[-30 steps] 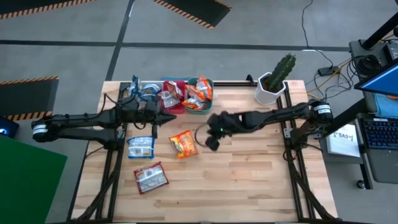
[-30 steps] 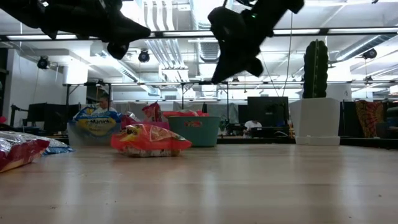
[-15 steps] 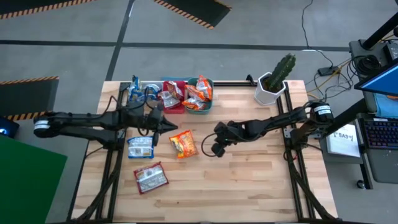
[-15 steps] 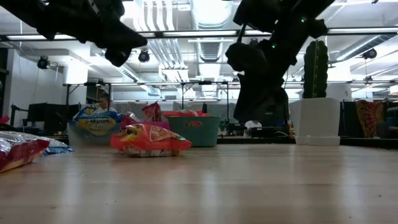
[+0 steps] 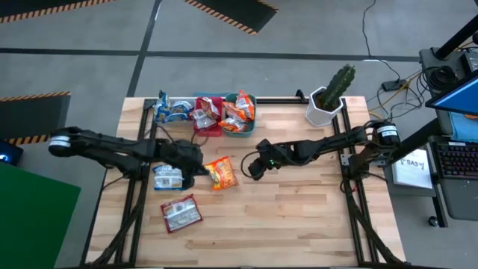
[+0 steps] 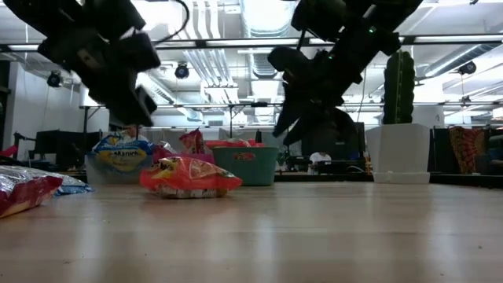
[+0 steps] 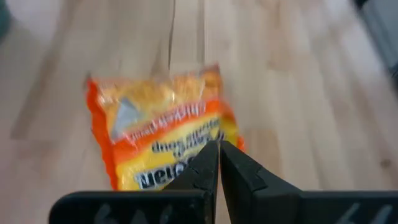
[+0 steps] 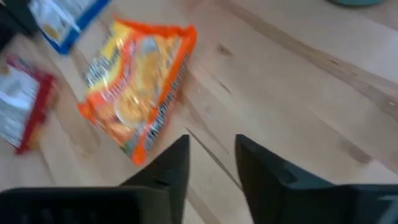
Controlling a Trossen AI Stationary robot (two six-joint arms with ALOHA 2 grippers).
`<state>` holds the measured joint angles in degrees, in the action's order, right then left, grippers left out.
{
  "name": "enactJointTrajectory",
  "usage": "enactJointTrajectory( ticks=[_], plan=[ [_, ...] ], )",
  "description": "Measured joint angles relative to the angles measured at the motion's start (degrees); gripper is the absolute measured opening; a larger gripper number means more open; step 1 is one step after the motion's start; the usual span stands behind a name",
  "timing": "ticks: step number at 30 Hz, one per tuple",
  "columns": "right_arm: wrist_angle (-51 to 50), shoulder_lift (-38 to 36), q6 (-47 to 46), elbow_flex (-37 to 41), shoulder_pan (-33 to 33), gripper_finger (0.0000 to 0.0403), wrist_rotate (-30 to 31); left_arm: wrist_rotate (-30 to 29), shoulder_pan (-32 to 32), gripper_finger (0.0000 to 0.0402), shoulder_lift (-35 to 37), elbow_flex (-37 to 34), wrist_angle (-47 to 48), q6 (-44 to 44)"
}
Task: Sort Maruchan noodles
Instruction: Put the orange noodle pack into the green bin
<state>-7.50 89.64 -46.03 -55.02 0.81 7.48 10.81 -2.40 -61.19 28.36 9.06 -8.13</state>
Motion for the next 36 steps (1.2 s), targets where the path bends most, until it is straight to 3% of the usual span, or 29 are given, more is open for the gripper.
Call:
enactJointTrajectory(
  ticks=[7, 14, 20, 23, 27, 36],
  plan=[
    [8.4, 3.9, -4.0, 0.2, 0.0, 0.0213, -0.3, -6.0, 0.6, 0.0, -8.9, 0.0, -0.4, 0.7],
    [19.9, 10.3, -5.2, 0.3, -0.9, 0.0273, -1.7, -7.1, 0.6, 0.0, -15.4, 0.0, -4.1, 1.0],
    [23.4, 15.2, -5.6, -1.8, -2.0, 0.0294, -3.4, -7.3, 0.6, 0.0, -20.1, 0.0, -9.6, 0.5],
    [23.4, 17.4, -4.5, -3.7, -2.3, 0.03, -3.7, -10.4, 0.6, 0.0, -21.8, 0.0, -13.3, -0.7],
    [23.2, 18.6, -3.0, -6.1, -3.0, 0.0304, -6.7, -11.4, 0.6, 0.0, -21.3, 0.2, -12.6, -1.3],
    [22.4, 18.3, -2.1, -6.8, -3.8, 0.0306, -8.0, -3.7, 0.9, 0.0, -14.6, 0.0, -9.1, 0.3]
  ],
)
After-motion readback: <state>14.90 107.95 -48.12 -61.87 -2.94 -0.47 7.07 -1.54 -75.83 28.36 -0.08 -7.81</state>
